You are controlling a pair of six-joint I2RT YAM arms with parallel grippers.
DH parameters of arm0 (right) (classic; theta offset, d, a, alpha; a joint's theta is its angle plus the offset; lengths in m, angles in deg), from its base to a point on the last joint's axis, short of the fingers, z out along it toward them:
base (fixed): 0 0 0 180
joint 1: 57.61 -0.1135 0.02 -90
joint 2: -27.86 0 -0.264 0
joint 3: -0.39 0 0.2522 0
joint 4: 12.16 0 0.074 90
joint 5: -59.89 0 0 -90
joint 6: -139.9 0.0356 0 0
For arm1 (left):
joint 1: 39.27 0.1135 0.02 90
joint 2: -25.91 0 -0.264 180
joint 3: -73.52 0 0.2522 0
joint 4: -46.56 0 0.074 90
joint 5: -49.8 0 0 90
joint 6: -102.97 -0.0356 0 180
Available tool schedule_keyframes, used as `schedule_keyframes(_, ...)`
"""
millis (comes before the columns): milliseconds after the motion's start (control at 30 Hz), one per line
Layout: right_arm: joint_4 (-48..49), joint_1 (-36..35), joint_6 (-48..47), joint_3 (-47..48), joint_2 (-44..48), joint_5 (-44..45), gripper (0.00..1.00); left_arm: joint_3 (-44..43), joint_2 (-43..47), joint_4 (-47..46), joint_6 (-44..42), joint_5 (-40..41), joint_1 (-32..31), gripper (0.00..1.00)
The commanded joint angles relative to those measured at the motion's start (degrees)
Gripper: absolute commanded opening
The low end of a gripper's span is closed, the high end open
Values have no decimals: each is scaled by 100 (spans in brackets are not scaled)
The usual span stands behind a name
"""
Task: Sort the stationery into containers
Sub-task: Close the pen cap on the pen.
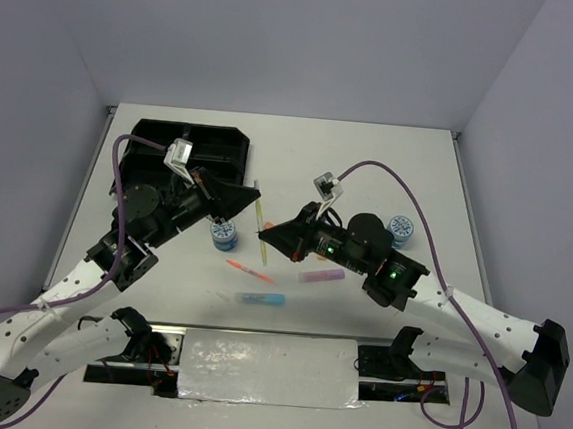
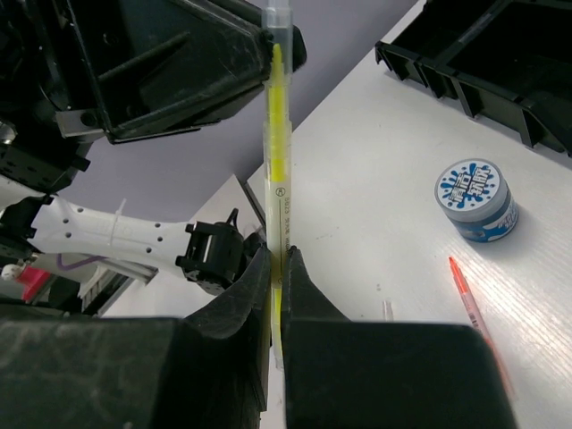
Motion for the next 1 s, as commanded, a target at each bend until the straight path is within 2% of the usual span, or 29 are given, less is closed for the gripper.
schedule_keyframes(0, 294, 49, -4, 338, -44, -27, 0, 87, 93, -446, 103, -188, -29, 0)
schedule_keyframes(400, 558, 154, 4, 400, 44, -62, 0, 377, 75, -957, 174, -662, -46, 0)
schedule_keyframes(533, 401, 356, -136, 558, 79, -307, 0, 395, 58, -904, 16, -838, -99, 0)
schedule_keyframes(667, -81, 734, -382, 988, 79, -922, 0, 246, 5, -597, -361, -1058, -125, 0)
schedule_keyframes(733, -127, 804, -426, 980, 227, -863, 0, 219, 23, -448, -442, -1119, -134, 0)
schedule_keyframes(967, 583, 901, -303, 629, 316, -1108, 0, 500, -100, -904, -222, -1261, -239, 0)
